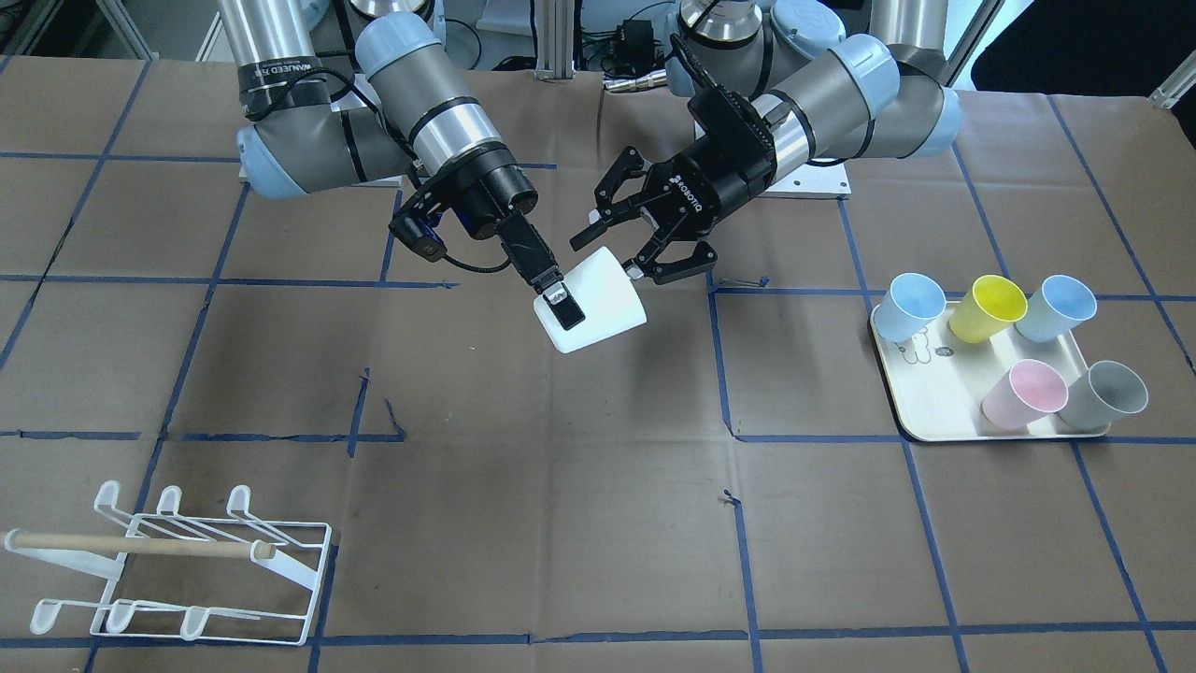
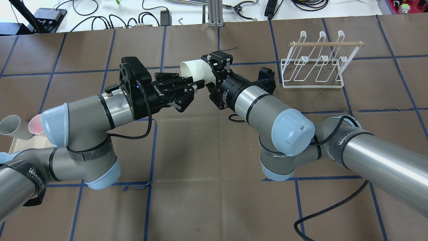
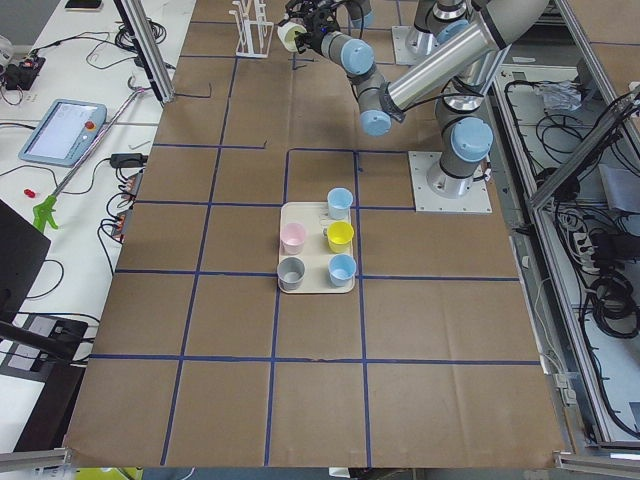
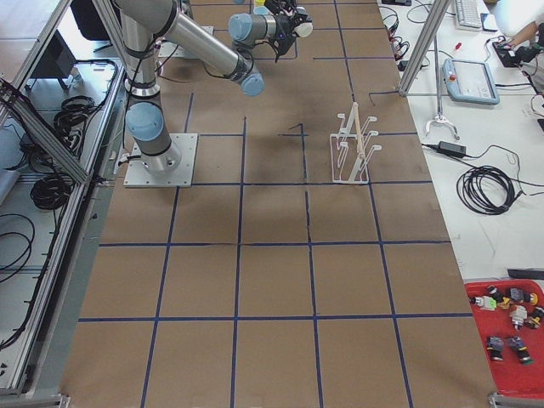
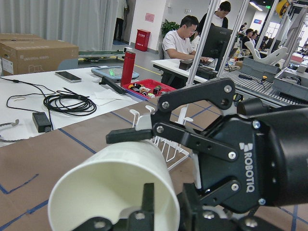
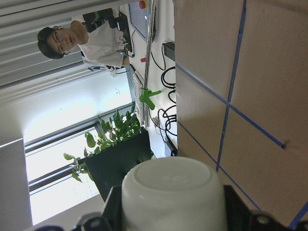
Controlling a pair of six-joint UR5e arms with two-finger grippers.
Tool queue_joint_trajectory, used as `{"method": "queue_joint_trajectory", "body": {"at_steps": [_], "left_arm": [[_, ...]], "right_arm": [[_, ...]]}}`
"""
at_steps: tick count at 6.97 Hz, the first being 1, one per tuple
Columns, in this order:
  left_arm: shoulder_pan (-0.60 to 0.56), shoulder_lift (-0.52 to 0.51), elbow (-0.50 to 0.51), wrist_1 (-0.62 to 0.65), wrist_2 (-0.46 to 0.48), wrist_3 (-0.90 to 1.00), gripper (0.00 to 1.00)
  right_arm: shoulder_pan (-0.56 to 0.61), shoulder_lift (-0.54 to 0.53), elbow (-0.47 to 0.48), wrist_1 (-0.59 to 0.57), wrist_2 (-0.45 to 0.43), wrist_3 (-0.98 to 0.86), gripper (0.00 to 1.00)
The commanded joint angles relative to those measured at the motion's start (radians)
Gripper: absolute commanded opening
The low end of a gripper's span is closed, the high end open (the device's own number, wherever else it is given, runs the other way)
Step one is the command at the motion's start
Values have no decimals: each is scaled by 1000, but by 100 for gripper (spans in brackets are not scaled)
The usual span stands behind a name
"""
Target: Transfer IKEA cup to right arm and place on rack
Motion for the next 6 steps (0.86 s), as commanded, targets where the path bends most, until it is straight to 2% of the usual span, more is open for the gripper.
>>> {"method": "queue_joint_trajectory", "body": {"at_steps": [1,2,4,6], "left_arm": [[18,1,-1,1,2,-28,98],[30,3,-6,3,9,-30,98],[168,4,-6,1,-7,-41,98],[193,-7,35,-13,51,-163,98]], "right_arm": [[0,5,-11,-4,-3,-9,19],[-8,13,-20,-11,-11,-10,12],[-70,36,-26,-20,-18,-115,9],[-210,36,-51,-21,-35,-461,8]]}}
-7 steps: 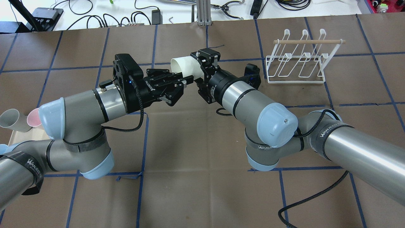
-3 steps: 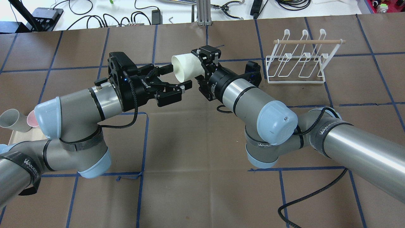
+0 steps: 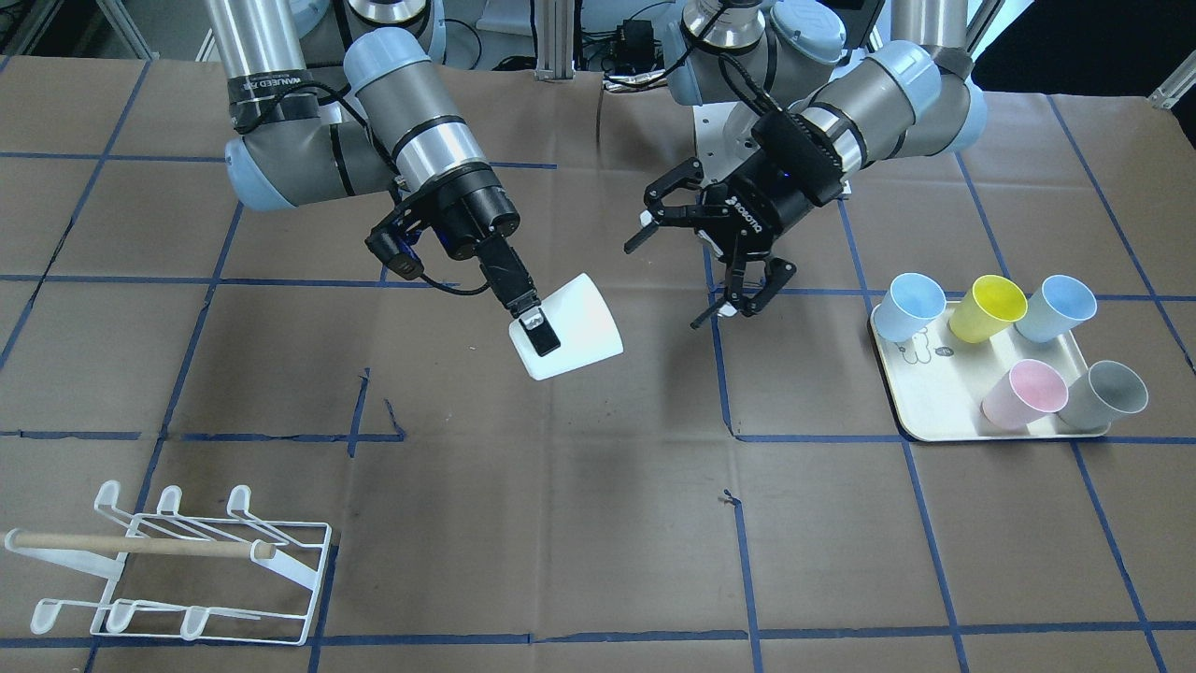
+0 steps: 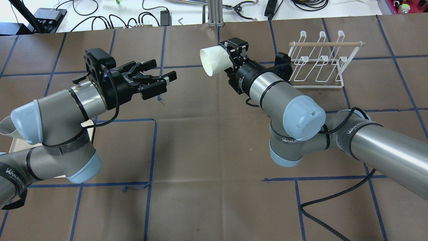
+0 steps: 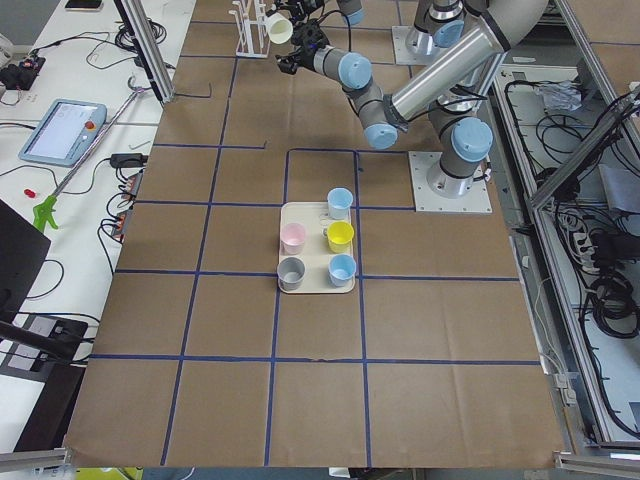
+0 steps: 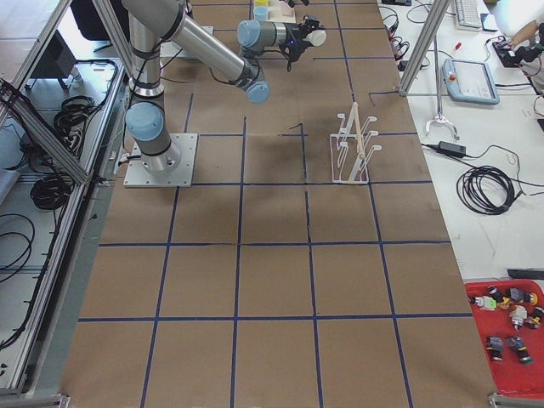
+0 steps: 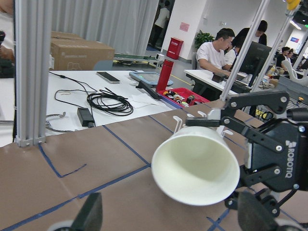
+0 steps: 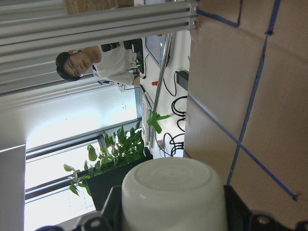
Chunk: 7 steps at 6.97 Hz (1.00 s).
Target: Transfer IKEA cup to right arm and place on rack
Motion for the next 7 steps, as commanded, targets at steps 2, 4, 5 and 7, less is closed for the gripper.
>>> {"method": "queue_joint_trajectory", "body": {"at_steps": [2,4,5,7], "left_arm": [[8,-23,150,-234,278,-133,98],[-102,-26,348,-698,670,-136,98],[-177,-28,509,-1079,853,-183,99],[-202,-29,791,-1675,930,-248,99]], "right_arm": [[-168,-2,-49,-4,-45,-509,7],[-209,1,-75,-4,-151,-842,7],[-219,15,-93,-22,-193,-948,6],[-243,113,-196,-42,-195,-1140,6]]}}
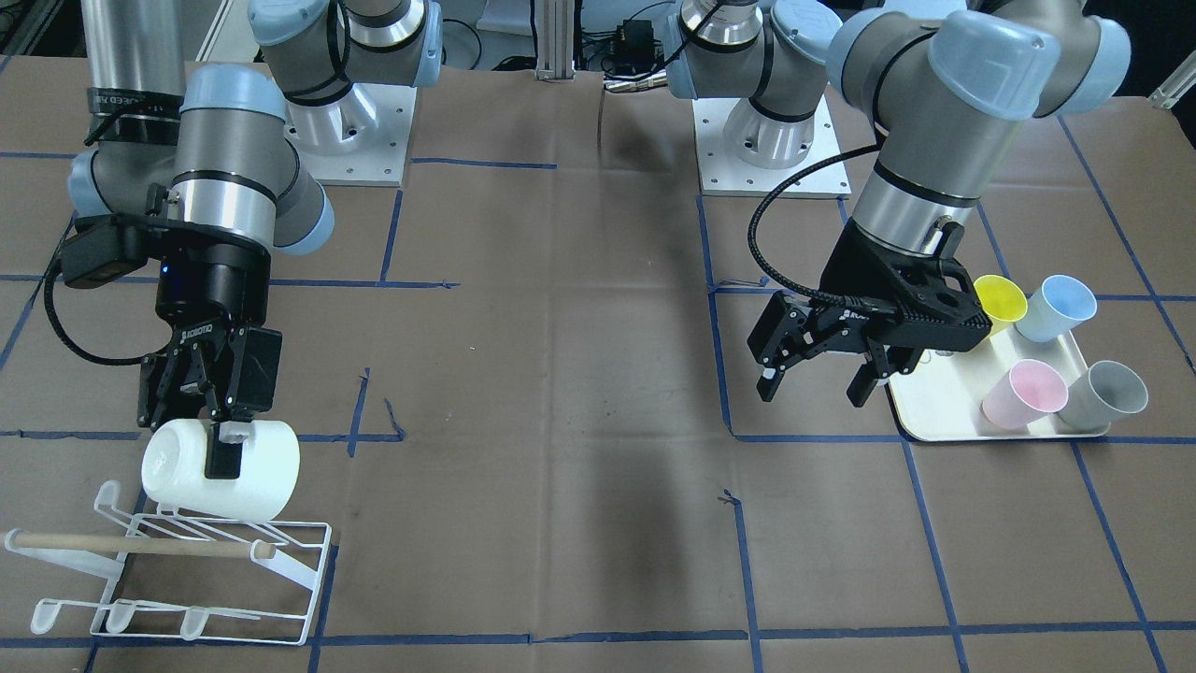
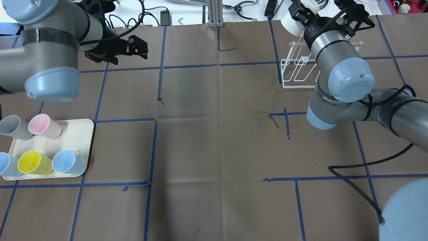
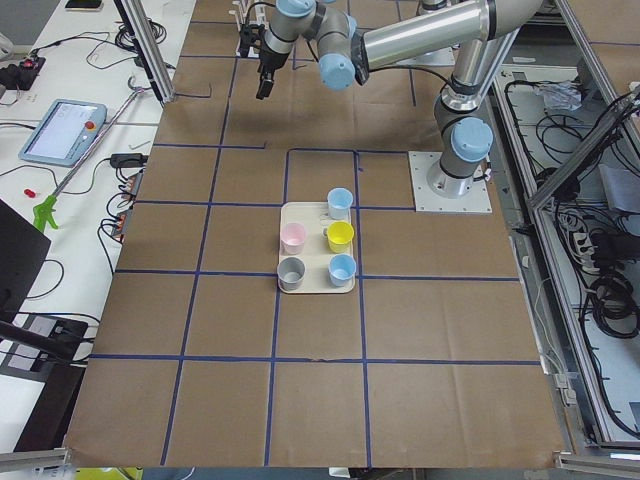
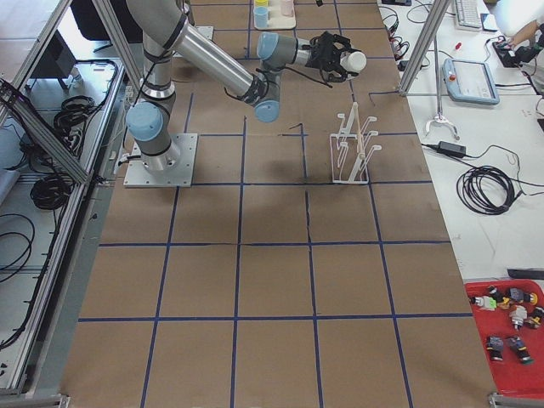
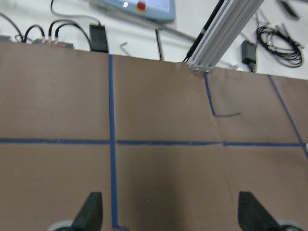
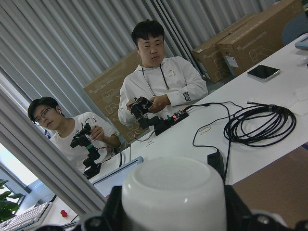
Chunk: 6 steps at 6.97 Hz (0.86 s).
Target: Transfer IKEA cup to right arm and place on rack
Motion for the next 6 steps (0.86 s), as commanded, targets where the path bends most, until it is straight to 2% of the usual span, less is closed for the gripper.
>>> {"method": "queue_joint_trajectory", "body": {"at_steps": [1,2,3,5,6], "left_arm": [[-21,21,215,-512,55,-29,99],[-21,14,214,-515,58,-29,99],[-21,19,210,-517,58,-21,99],[-10,35,165,-514,75,44,99],[1,37,153,-511,148,106,99]], "right_arm": [[-25,130,-121,-74,-4,-189,6],[-27,212,-187,-132,-4,-293,6],[-33,267,-202,-168,-2,-313,6],[-51,295,-187,-186,-4,-340,6],[-60,314,-190,-186,-5,-338,6]]}}
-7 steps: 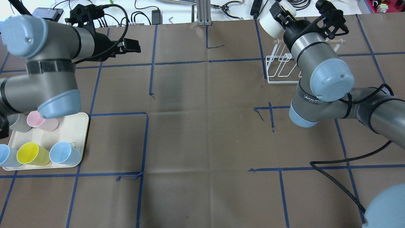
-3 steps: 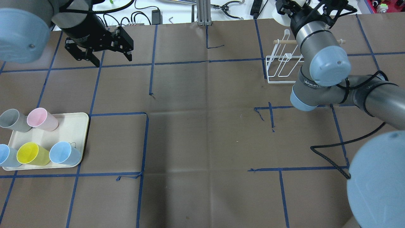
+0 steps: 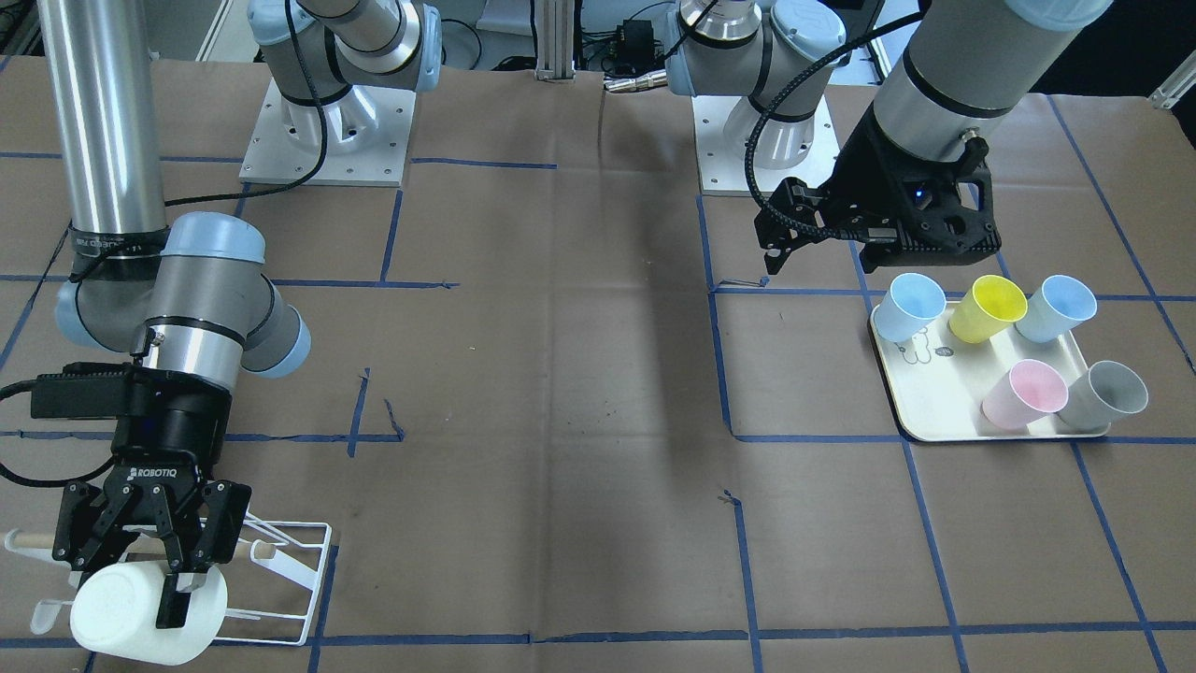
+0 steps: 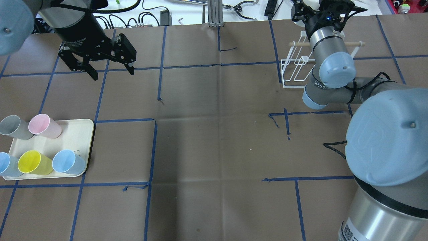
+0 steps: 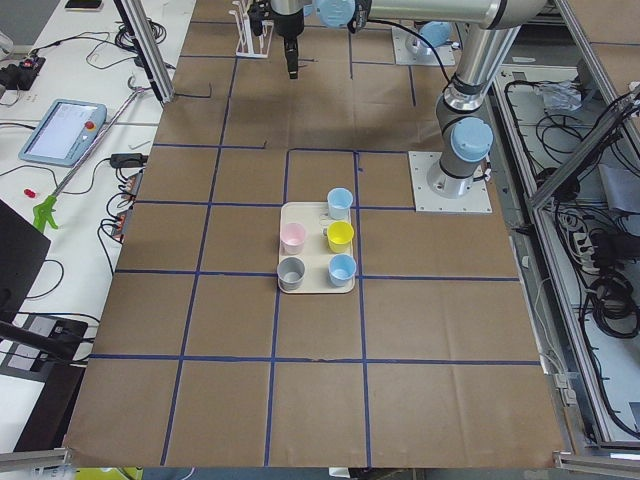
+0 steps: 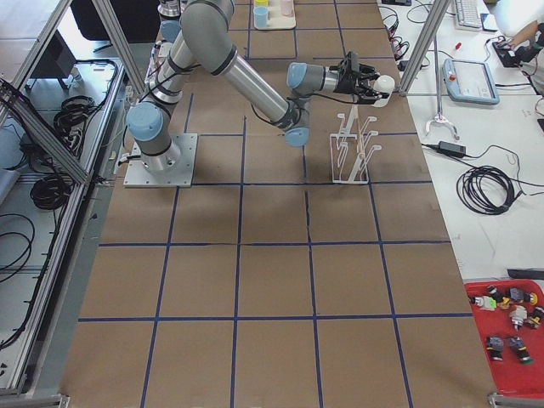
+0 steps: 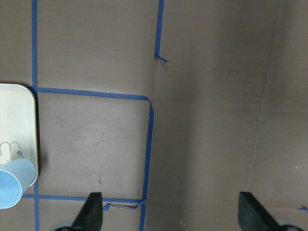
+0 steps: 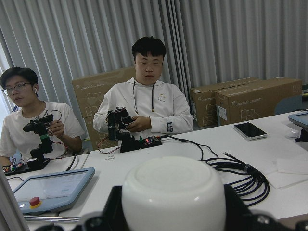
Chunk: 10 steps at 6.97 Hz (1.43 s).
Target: Transfer IKEA cup to right arm and place on rack
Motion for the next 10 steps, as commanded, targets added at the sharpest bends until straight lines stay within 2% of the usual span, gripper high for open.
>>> {"method": "queue_joint_trajectory", "body": {"at_steps": [1,2,4,6,7,8,10], "left_arm": [[44,6,-23,0,68,120,99],[112,32,-52,-4,68,203,99],[298,136,-222,27,64,388,99],[422,223,-397,146,67,534,99],[480,248,-474,209,65,600,99],[517,256,-526,261,65,642,99],[520,253,-584,317,56,639,99]], "right_arm": [[-15,45,-2,-5,0,-5,6],[-14,52,1,-5,2,-5,6],[-9,59,15,-27,-1,-5,6],[-8,45,72,-24,2,3,10],[-8,43,66,-19,5,-6,64],[-9,45,60,-15,5,-16,100],[-9,43,57,-13,8,-14,100]]}}
